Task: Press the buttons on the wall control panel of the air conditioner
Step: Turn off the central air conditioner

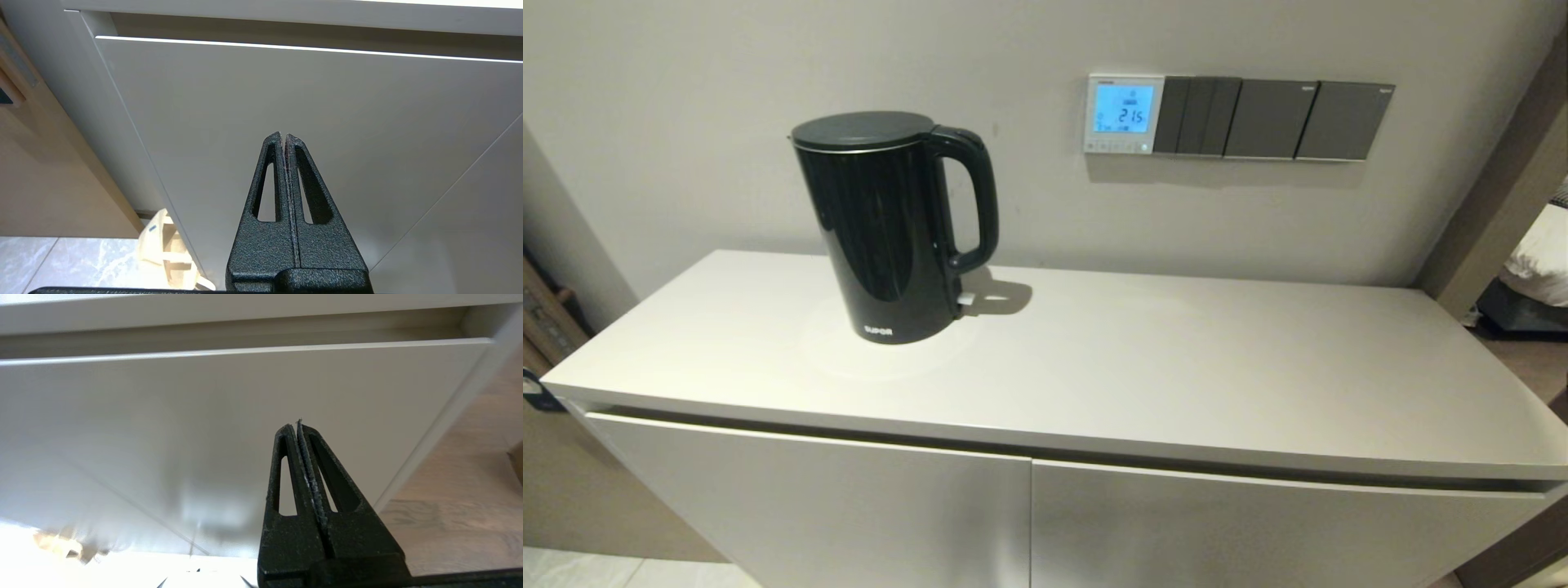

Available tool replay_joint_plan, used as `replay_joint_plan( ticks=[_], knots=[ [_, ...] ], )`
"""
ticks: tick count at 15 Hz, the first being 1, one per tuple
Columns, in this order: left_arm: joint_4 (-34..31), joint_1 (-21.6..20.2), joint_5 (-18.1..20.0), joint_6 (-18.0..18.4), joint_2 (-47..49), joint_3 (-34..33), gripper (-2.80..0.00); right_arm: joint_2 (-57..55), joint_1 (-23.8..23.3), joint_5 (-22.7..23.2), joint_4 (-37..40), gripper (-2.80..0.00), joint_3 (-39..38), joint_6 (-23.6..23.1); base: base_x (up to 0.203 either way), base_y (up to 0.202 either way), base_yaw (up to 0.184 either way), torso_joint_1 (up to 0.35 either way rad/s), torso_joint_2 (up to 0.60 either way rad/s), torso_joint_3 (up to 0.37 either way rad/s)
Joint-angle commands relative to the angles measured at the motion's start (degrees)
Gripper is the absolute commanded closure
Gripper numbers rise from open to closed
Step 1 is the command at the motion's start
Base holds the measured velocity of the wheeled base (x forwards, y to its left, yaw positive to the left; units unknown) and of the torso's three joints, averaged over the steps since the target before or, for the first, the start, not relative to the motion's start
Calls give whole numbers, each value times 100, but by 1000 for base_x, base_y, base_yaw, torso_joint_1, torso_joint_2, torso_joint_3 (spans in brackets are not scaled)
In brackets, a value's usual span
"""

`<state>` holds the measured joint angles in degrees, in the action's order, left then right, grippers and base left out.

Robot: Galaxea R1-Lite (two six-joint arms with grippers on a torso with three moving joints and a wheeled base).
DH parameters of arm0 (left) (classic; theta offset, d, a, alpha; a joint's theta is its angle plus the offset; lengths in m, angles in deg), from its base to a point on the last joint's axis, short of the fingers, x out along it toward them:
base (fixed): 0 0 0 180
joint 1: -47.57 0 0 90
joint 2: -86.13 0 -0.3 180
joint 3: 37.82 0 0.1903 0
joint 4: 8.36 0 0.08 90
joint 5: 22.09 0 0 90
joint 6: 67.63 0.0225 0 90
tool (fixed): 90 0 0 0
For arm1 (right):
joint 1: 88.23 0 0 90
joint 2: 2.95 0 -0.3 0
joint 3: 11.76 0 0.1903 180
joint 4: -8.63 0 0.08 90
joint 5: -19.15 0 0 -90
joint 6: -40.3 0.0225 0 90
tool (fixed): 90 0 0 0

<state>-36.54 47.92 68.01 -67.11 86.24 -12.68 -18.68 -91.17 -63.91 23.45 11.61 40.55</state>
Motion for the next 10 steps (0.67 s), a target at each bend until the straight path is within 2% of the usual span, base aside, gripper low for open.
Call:
replay_joint_plan(
  ticks=[1,5,10],
  knots=[
    [-2,0,-1,0,-2,-1,0,121,202,-7,60,0,5,7,0,0,0,0,0,0],
    [-2,0,-1,-5,-2,-1,0,1000,264,-362,586,0,59,-5,0,0,0,0,0,0],
    [-2,0,7,0,-2,0,0,1578,285,-613,795,0,6,-95,0,0,0,0,0,0]
  ],
)
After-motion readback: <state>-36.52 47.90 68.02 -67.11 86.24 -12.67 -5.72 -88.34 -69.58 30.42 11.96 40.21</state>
